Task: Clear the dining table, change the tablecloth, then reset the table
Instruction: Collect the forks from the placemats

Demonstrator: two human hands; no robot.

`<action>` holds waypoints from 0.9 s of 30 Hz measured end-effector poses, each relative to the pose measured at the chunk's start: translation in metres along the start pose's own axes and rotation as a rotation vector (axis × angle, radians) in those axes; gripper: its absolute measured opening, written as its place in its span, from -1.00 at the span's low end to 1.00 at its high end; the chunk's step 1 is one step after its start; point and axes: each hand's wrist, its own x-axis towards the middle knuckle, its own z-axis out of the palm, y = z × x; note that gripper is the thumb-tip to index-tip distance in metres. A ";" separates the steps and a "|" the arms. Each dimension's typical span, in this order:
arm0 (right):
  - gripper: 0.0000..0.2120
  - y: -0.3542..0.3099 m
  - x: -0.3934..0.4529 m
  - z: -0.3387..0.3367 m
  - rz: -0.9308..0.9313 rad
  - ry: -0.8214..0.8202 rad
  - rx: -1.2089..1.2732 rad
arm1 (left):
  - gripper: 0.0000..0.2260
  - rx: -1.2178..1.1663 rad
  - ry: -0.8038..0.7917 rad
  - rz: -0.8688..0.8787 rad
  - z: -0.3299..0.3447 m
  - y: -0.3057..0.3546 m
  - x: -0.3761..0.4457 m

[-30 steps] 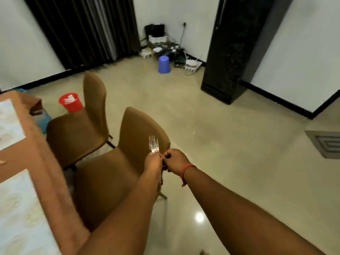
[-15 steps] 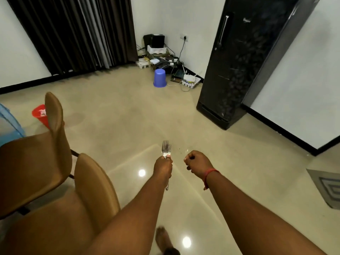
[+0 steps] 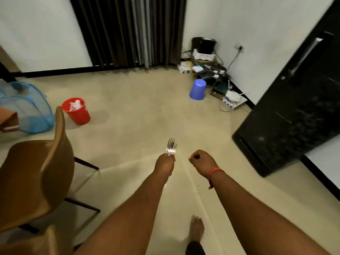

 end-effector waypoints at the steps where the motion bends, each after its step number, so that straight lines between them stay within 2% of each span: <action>1: -0.79 -0.011 0.030 -0.001 -0.045 -0.027 -0.014 | -0.70 -0.014 0.038 -0.007 -0.006 0.013 0.021; 4: -0.55 -0.045 0.108 -0.001 -0.143 -0.124 -0.098 | -0.74 -0.094 0.154 -0.080 -0.027 0.044 0.072; 6: -0.40 -0.066 0.153 -0.003 -0.234 -0.193 -0.237 | -0.74 -0.147 0.227 -0.119 -0.038 0.067 0.097; 8: -0.34 -0.092 0.195 -0.006 -0.345 -0.231 -0.419 | -0.69 -0.180 0.297 -0.115 -0.050 0.095 0.119; 13: -0.33 -0.176 0.275 0.010 -0.531 -0.285 -0.556 | -0.67 -0.290 0.424 -0.113 -0.094 0.144 0.170; 18: -0.31 -0.264 0.350 0.071 -0.660 -0.351 -0.663 | -0.72 -0.366 0.531 -0.115 -0.171 0.174 0.246; 23: -0.29 -0.364 0.417 0.129 -0.715 -0.403 -0.760 | -0.83 -0.422 0.569 -0.157 -0.268 0.209 0.325; 27: -0.30 -0.453 0.460 0.170 -0.786 -0.401 -0.742 | -0.81 -0.472 0.649 -0.138 -0.350 0.245 0.371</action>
